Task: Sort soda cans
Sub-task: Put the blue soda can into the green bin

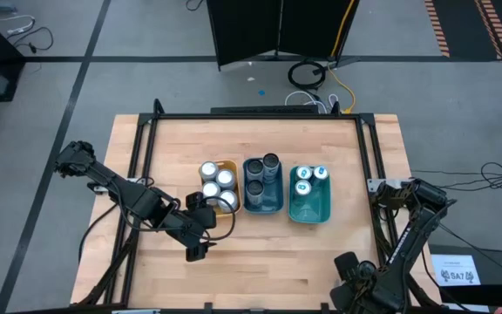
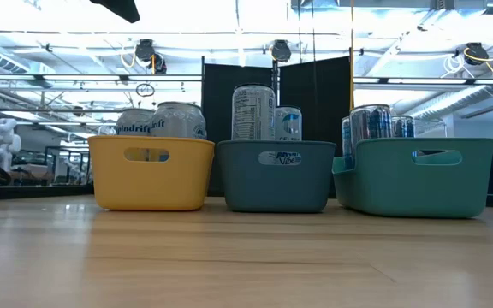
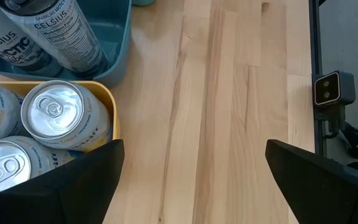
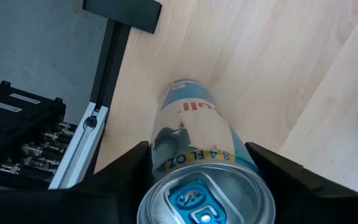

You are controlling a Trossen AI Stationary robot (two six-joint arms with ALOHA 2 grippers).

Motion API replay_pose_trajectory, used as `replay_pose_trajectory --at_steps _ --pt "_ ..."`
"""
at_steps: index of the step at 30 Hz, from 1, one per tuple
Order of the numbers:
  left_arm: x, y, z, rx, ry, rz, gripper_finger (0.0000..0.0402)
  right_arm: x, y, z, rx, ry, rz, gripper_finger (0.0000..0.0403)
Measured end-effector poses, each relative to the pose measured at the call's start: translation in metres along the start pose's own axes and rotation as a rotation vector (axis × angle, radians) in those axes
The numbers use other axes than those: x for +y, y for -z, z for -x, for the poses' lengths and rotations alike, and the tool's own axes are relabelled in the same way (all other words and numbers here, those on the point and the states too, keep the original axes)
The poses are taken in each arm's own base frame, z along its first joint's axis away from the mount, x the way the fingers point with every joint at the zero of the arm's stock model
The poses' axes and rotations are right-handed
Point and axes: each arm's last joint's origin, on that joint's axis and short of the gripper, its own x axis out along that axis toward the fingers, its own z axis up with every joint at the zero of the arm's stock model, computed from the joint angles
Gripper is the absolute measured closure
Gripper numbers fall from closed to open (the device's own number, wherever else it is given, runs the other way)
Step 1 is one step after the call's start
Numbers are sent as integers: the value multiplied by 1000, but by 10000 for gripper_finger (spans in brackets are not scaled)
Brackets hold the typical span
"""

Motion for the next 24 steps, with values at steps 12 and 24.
replay_pose_trajectory --at_steps 12,24 --pt "0 0 0 0 0 0 2 -10 -8 0 -13 16 -39 180" --pt "0 0 0 1 0 -1 2 -34 -18 54 -92 173 -158 178"
